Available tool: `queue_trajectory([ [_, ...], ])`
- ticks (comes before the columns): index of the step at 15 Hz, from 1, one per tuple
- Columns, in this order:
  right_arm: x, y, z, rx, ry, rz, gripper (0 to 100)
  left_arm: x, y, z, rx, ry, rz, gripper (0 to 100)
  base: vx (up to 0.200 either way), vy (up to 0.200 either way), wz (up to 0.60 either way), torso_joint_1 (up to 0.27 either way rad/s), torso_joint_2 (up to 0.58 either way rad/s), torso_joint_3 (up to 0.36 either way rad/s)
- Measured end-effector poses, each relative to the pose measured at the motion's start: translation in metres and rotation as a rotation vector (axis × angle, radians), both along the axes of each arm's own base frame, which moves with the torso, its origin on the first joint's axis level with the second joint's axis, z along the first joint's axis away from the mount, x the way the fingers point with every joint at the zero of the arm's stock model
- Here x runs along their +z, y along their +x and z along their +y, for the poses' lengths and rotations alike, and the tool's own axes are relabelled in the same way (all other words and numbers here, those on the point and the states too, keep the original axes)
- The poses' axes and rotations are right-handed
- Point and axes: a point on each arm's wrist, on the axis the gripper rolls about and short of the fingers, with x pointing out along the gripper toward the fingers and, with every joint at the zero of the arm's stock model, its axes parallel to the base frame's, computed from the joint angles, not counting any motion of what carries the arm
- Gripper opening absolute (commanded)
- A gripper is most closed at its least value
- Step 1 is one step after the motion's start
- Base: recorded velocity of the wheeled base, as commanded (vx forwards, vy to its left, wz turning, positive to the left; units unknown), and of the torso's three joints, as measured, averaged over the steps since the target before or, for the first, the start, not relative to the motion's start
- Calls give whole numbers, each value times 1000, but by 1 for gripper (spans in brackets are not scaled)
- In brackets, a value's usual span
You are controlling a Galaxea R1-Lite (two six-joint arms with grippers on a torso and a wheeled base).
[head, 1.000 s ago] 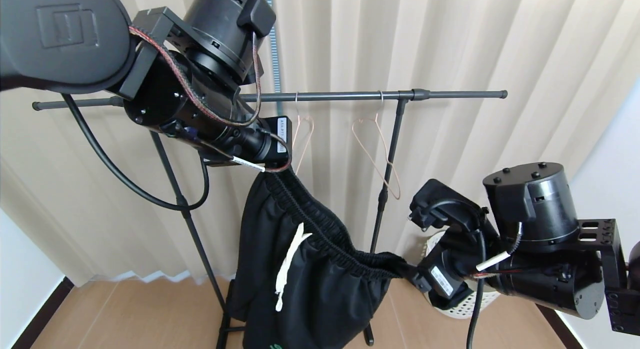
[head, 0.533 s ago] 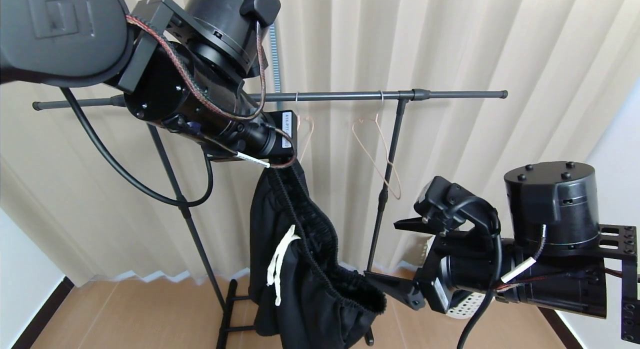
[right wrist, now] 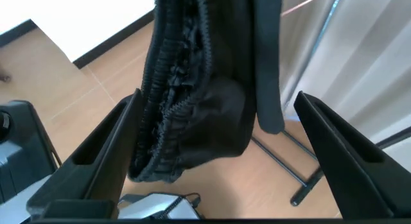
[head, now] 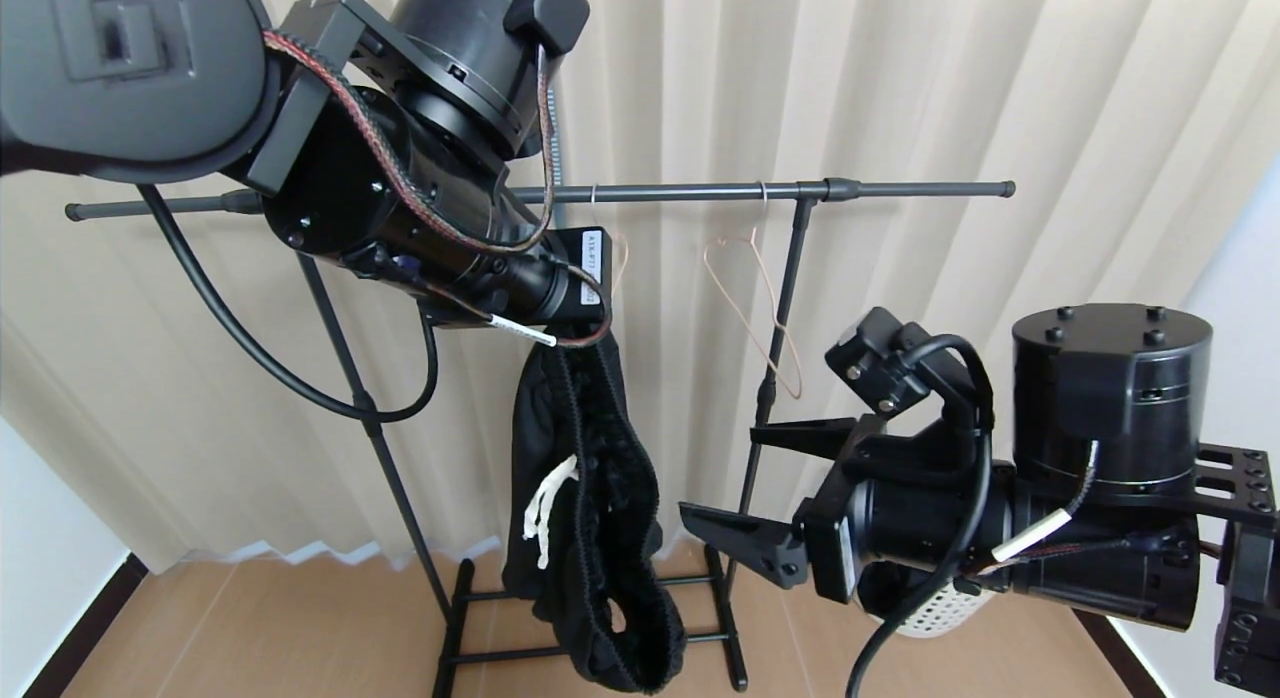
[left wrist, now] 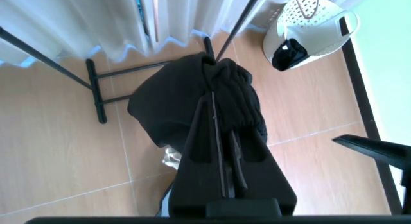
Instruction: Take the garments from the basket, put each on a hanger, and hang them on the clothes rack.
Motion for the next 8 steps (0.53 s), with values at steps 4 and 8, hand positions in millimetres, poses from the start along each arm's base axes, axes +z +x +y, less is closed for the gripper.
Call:
queue_trajectory([
  [4, -13, 0, 17, 10, -38, 26, 100, 1, -5, -5, -17, 1, -4, 0, 0, 0, 0, 0, 0, 0],
  [8, -32, 10, 25, -82, -119, 34, 100, 3, -12, -5, -30, 1, -5, 0, 0, 0, 0, 0, 0, 0],
])
